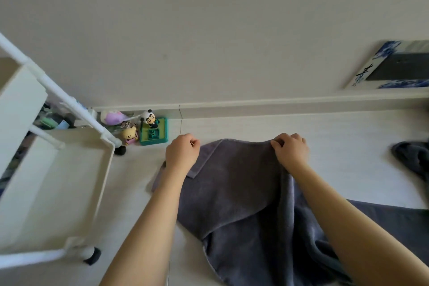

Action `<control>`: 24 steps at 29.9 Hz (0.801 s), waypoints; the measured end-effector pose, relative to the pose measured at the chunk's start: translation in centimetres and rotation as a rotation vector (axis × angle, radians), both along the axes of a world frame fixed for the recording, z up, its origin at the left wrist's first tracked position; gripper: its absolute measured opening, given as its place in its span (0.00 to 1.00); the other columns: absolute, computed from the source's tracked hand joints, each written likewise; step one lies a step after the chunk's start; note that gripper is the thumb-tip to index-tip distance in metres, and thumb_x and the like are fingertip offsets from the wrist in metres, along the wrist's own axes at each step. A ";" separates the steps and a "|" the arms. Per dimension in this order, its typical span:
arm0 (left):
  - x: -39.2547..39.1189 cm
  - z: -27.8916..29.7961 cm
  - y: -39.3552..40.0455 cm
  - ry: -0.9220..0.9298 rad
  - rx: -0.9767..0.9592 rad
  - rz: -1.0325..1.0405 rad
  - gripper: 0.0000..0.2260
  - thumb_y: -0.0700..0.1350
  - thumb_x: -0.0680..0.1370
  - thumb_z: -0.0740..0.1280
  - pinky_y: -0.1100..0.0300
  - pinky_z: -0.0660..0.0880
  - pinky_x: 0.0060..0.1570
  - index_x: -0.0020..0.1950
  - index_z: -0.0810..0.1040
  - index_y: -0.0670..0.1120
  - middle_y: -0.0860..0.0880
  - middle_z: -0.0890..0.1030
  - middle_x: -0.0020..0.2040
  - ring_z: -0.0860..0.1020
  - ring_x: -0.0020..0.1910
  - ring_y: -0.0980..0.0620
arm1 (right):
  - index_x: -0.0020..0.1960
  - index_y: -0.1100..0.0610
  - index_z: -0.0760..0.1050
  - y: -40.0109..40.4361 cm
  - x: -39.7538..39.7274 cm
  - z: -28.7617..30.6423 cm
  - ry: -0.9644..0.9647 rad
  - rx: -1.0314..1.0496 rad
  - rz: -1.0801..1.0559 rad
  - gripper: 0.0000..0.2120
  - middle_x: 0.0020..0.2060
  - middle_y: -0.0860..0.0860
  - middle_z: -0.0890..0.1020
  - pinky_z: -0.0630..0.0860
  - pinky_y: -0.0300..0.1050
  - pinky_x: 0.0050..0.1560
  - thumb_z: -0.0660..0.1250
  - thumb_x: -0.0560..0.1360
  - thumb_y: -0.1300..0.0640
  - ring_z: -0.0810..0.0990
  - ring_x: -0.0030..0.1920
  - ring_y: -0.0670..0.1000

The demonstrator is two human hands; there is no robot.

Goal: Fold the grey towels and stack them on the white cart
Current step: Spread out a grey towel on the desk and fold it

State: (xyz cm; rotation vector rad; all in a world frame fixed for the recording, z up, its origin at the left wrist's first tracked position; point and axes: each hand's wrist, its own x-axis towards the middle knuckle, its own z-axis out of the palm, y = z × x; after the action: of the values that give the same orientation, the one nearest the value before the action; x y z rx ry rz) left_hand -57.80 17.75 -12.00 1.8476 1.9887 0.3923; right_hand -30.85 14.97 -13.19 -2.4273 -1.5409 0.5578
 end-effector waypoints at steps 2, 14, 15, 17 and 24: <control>0.6 -1.0 -0.8 0.018 -0.051 -0.042 0.11 0.51 0.78 0.61 0.57 0.69 0.40 0.41 0.77 0.47 0.47 0.81 0.45 0.78 0.46 0.44 | 0.62 0.52 0.73 -0.7 -1.2 -0.2 -0.132 0.033 0.057 0.15 0.61 0.55 0.72 0.60 0.51 0.62 0.61 0.77 0.50 0.66 0.63 0.58; -0.7 -7.7 -2.2 -0.026 0.100 -0.143 0.15 0.53 0.72 0.71 0.49 0.63 0.60 0.57 0.78 0.50 0.47 0.73 0.58 0.70 0.60 0.45 | 0.76 0.50 0.53 -4.0 -4.4 -7.3 -0.134 0.030 0.463 0.32 0.76 0.48 0.53 0.35 0.44 0.72 0.40 0.76 0.39 0.49 0.76 0.51; -0.8 -7.9 -2.1 -0.047 0.131 -0.113 0.12 0.50 0.72 0.72 0.48 0.64 0.58 0.53 0.79 0.49 0.47 0.74 0.55 0.72 0.58 0.43 | 0.76 0.51 0.55 -4.1 -4.5 -7.3 -0.146 0.047 0.456 0.31 0.76 0.49 0.56 0.37 0.45 0.73 0.42 0.77 0.40 0.52 0.76 0.52; -0.8 -8.2 -1.5 -0.064 0.149 -0.072 0.06 0.47 0.72 0.72 0.49 0.65 0.54 0.45 0.79 0.47 0.46 0.76 0.49 0.74 0.53 0.42 | 0.75 0.53 0.60 -3.9 -4.7 -7.5 -0.165 0.074 0.446 0.29 0.74 0.52 0.61 0.42 0.48 0.73 0.46 0.78 0.42 0.58 0.74 0.55; -0.9 -4.6 4.5 0.005 0.323 0.063 0.05 0.46 0.72 0.71 0.54 0.57 0.47 0.42 0.80 0.45 0.44 0.80 0.43 0.76 0.47 0.41 | 0.72 0.56 0.65 -3.9 -4.6 -7.6 -0.208 0.111 0.467 0.30 0.71 0.54 0.67 0.52 0.54 0.71 0.41 0.80 0.41 0.63 0.72 0.56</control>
State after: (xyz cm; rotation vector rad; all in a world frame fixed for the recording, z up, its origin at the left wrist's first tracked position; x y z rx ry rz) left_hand -58.67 22.28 -16.62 1.9748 2.0888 0.7676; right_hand -35.50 11.08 -20.82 -2.0977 -2.1827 0.2855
